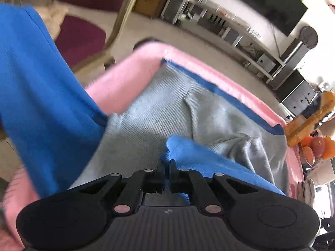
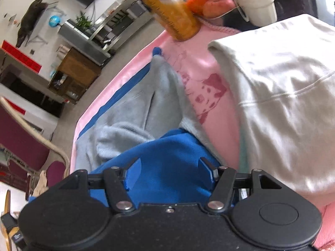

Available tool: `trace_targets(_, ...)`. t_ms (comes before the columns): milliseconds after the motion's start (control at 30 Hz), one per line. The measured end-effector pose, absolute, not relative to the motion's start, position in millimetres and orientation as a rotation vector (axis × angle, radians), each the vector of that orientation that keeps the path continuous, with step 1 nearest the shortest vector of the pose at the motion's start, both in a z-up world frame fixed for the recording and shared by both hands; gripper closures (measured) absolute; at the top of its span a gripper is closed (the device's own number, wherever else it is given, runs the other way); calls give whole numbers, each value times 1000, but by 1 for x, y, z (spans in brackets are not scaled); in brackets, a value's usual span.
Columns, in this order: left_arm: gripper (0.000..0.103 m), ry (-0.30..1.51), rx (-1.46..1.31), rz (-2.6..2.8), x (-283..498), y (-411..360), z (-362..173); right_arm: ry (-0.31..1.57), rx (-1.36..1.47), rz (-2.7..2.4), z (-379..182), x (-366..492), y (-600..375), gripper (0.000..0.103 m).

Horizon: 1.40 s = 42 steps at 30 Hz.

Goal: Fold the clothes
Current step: 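Grasp the laid blue sleeve with the left gripper and straighten it, then release the sleeve and move the left gripper to the maroon chair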

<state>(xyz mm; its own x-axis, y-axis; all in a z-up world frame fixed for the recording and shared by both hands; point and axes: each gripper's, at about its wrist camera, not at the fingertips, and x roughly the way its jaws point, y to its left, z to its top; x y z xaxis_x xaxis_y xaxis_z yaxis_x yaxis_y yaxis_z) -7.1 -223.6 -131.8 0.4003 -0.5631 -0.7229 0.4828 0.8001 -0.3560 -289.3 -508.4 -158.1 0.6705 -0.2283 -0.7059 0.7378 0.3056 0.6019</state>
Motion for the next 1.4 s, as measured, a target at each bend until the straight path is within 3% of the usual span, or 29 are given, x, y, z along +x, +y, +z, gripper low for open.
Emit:
trace_targets(333,99,843,187,-526,-25,-226,-162,907,873,-730,-175,-254,-494,47)
trace_targets(467,97,867,223,-483,-15,-220,-173,953,788,-783,-171,-253,-488,49)
trace_targets(700,90,841,56,-596,-17,-203,-143,756,863,-732,-154,-282,-494,49)
trace_targets(733,89,844,52,-654,-18,-210,-141,688,889,-713,-151,-287,-495,56)
trace_targets(767,88,851,60,-699,-19,-218,-141,621,910,-705,-147,-291,-497,73)
trace_targets(833,88,856,120,-752,-21,-240,-146,568,928,-707,-145,-287,-503,85)
trace_targets(1100,89,892,217,-705,-3,-277,-186,697,1075,-725,-189,-246,-540,85)
trace_targets(1167,89,872,242,-688,-8,-277,-187,729,1041,-759,-197,-244,-543,98)
trace_targets(1233,90,847,274,-653,-13,-275,-186,721,1035,-768,-200,-248,-544,103)
trace_targets(1333,86,804,343,-537,-20,-267,-186,652,1078,-808,-197,-263,-539,102)
trace_targets(1400,88,814,364,-465,-16,-255,-184,626,1060,-843,-189,-276,-529,91)
